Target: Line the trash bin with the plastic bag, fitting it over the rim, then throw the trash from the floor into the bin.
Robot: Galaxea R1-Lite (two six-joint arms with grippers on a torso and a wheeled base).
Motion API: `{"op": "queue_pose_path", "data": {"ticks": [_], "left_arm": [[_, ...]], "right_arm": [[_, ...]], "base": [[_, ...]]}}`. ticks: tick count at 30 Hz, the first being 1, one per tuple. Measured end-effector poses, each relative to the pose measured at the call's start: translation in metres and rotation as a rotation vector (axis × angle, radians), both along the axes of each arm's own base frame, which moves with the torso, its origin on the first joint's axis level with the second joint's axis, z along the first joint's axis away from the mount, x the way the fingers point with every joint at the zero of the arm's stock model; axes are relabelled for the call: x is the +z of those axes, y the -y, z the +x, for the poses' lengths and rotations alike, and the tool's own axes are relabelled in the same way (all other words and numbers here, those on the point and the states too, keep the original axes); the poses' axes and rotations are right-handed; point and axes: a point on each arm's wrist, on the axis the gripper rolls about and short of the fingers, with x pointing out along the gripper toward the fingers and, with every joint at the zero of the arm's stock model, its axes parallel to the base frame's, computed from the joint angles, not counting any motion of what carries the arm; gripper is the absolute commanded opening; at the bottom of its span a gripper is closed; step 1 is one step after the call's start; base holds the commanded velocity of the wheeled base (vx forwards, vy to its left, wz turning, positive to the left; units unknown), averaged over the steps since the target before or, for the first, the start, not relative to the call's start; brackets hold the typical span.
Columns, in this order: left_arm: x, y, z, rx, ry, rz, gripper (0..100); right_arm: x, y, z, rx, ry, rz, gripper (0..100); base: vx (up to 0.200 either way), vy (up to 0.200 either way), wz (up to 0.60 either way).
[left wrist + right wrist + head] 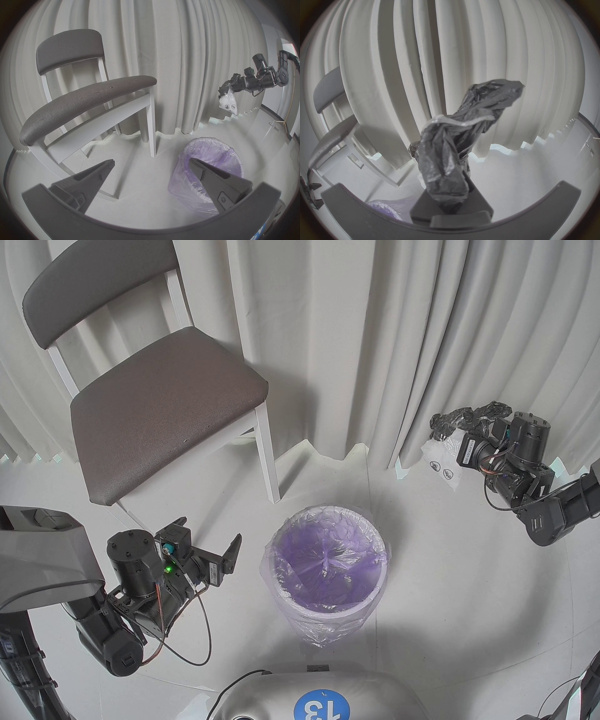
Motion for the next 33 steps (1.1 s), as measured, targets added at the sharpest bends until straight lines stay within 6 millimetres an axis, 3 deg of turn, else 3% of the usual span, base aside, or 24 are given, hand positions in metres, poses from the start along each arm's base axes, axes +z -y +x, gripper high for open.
{"op": "queue_pose_path", "data": {"ticks": [12, 19, 24, 33], "left_arm": [[0.008, -0.001, -0.005, -0.002, 0.019, -0.009, 100], [0.007, -0.001, -0.009, 0.020, 0.009, -0.007, 100], [0.005, 0.001, -0.014, 0.024, -0.006, -0.018, 100], [0.005, -0.001, -0.032, 0.043, -0.052, -0.084, 100]], "right_arm": [[0.024, -0.031, -0.038, 0.117, 0.121, 0.020, 0], [0.029, -0.053, -0.057, 0.224, 0.149, 0.040, 0], [0.021, -0.076, -0.072, 0.315, 0.128, 0.042, 0], [-0.014, -0.110, -0.109, 0.471, 0.024, 0.008, 0]], "base": [[0.000, 0.000, 0.00], [0.000, 0.000, 0.00], [0.000, 0.000, 0.00], [0.000, 0.000, 0.00]]}}
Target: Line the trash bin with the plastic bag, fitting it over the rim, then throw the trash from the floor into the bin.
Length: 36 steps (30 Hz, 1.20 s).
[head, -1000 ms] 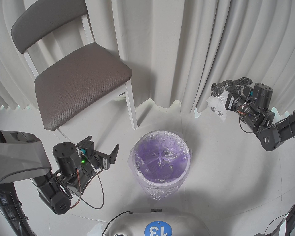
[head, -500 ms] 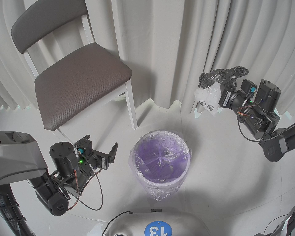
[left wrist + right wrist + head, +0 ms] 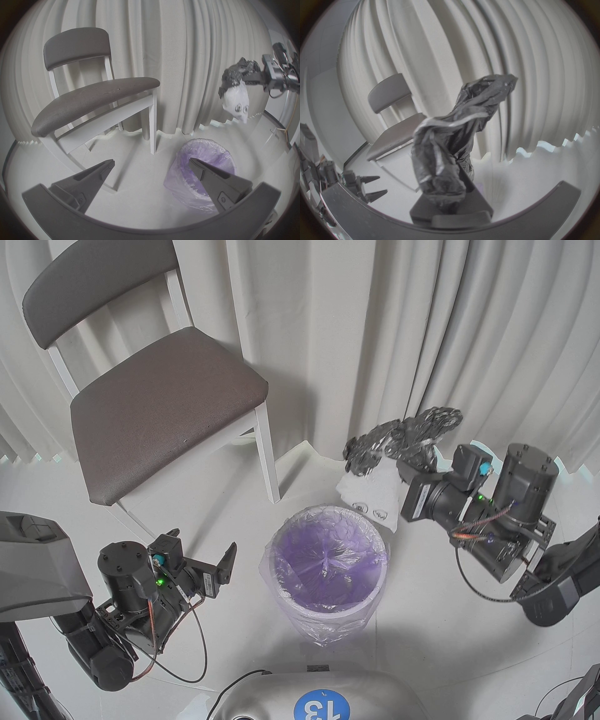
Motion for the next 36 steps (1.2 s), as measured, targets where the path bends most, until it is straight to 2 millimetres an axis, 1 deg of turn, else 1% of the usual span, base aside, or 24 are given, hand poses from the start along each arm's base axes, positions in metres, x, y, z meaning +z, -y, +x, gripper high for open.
{"op": "queue_pose_path", "data": {"ticks": [4, 5, 7, 9, 15, 19, 25, 30, 36], "left_arm": [[0.003, -0.002, -0.010, -0.003, -0.009, -0.028, 100], [0.004, -0.002, -0.011, -0.003, -0.008, -0.029, 100], [0.007, -0.002, -0.013, 0.002, 0.004, -0.032, 100], [0.012, -0.002, -0.013, 0.012, 0.025, -0.037, 100], [0.024, -0.004, -0.017, 0.019, 0.069, -0.053, 100], [0.029, -0.004, -0.022, 0.009, 0.085, -0.052, 100], [0.032, 0.002, -0.029, -0.023, 0.093, -0.050, 100], [0.034, 0.003, -0.032, -0.032, 0.099, -0.051, 100], [0.035, 0.005, -0.032, -0.039, 0.103, -0.052, 100]], "right_arm": [[-0.017, -0.012, -0.009, 0.048, -0.044, -0.037, 0], [-0.020, -0.013, -0.010, 0.051, -0.050, -0.041, 0], [-0.034, -0.019, -0.012, 0.071, -0.079, -0.070, 0], [-0.043, -0.023, -0.013, 0.083, -0.096, -0.090, 0], [-0.073, -0.034, -0.006, 0.094, -0.140, -0.138, 0], [-0.092, -0.039, 0.006, 0.087, -0.139, -0.150, 0], [-0.118, -0.043, 0.029, 0.074, -0.114, -0.138, 0], [-0.135, -0.043, 0.051, 0.052, -0.086, -0.117, 0], [-0.151, -0.039, 0.070, 0.036, -0.074, -0.104, 0]], "base": [[0.000, 0.000, 0.00], [0.000, 0.000, 0.00], [0.000, 0.000, 0.00], [0.000, 0.000, 0.00], [0.000, 0.000, 0.00], [0.000, 0.000, 0.00], [0.000, 0.000, 0.00], [0.000, 0.000, 0.00], [0.000, 0.000, 0.00]]}}
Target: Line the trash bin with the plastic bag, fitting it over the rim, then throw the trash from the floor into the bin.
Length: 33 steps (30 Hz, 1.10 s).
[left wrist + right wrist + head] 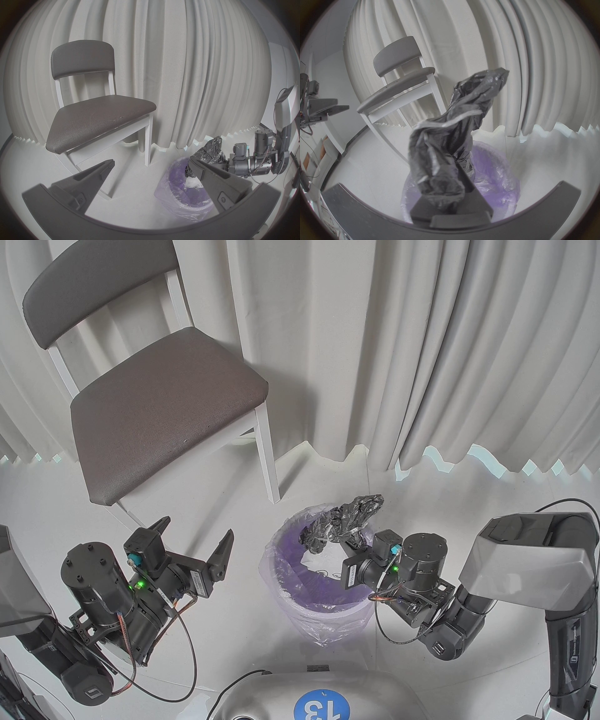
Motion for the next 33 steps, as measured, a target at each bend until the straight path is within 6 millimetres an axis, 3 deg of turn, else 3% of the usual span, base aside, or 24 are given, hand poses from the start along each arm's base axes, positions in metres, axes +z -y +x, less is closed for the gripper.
{"op": "queue_pose_path", "data": {"ticks": [19, 33], "left_arm": [[-0.002, 0.001, 0.002, -0.001, -0.007, 0.003, 100], [0.001, -0.001, 0.002, 0.007, 0.002, -0.004, 100]], "right_arm": [[-0.051, -0.007, 0.017, 0.009, -0.025, -0.014, 0], [-0.061, -0.006, 0.024, -0.003, -0.033, -0.010, 0]], "base": [[0.000, 0.000, 0.00], [0.000, 0.000, 0.00]]}}
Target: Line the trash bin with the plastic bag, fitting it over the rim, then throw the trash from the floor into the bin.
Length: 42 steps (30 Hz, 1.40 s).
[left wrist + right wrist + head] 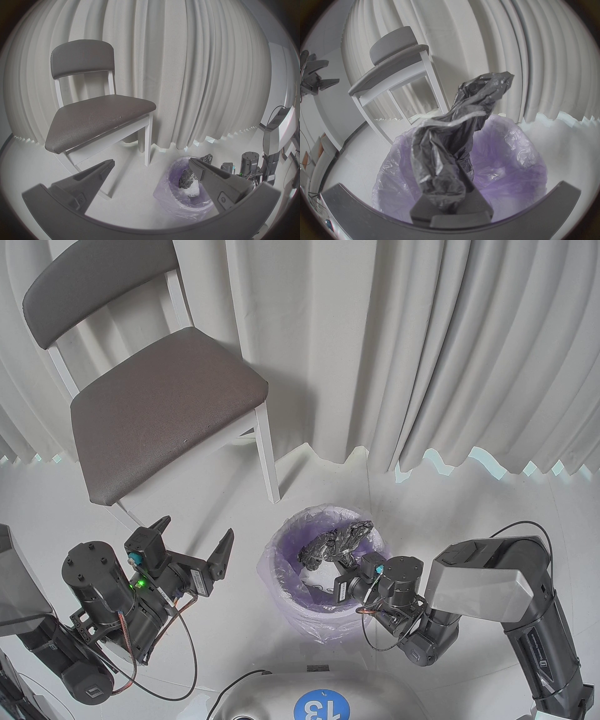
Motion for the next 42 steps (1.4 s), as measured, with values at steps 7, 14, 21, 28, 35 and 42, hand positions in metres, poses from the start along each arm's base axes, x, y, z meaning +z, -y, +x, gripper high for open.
{"op": "queue_pose_path", "data": {"ticks": [7, 14, 21, 28, 35, 42], "left_arm": [[0.000, 0.000, 0.000, 0.000, 0.000, -0.002, 100], [-0.001, 0.000, 0.001, -0.003, -0.002, 0.000, 100], [-0.002, 0.002, 0.001, -0.008, -0.007, 0.005, 100], [-0.004, 0.003, 0.001, -0.012, -0.011, 0.012, 100], [-0.004, 0.003, 0.000, -0.014, -0.008, 0.024, 100], [-0.004, 0.003, 0.000, -0.014, -0.007, 0.032, 100]], "right_arm": [[0.005, 0.001, 0.011, 0.007, -0.049, -0.032, 0], [0.012, 0.000, 0.022, -0.002, -0.105, -0.072, 0], [0.024, -0.004, 0.033, -0.006, -0.178, -0.122, 0], [0.041, -0.010, 0.050, -0.010, -0.187, -0.147, 0], [0.044, -0.011, 0.053, -0.008, -0.194, -0.169, 0], [0.036, -0.009, 0.045, 0.003, -0.213, -0.210, 0]], "base": [[0.000, 0.000, 0.00], [0.000, 0.000, 0.00], [0.000, 0.000, 0.00], [0.000, 0.000, 0.00], [0.000, 0.000, 0.00], [0.000, 0.000, 0.00]]}}
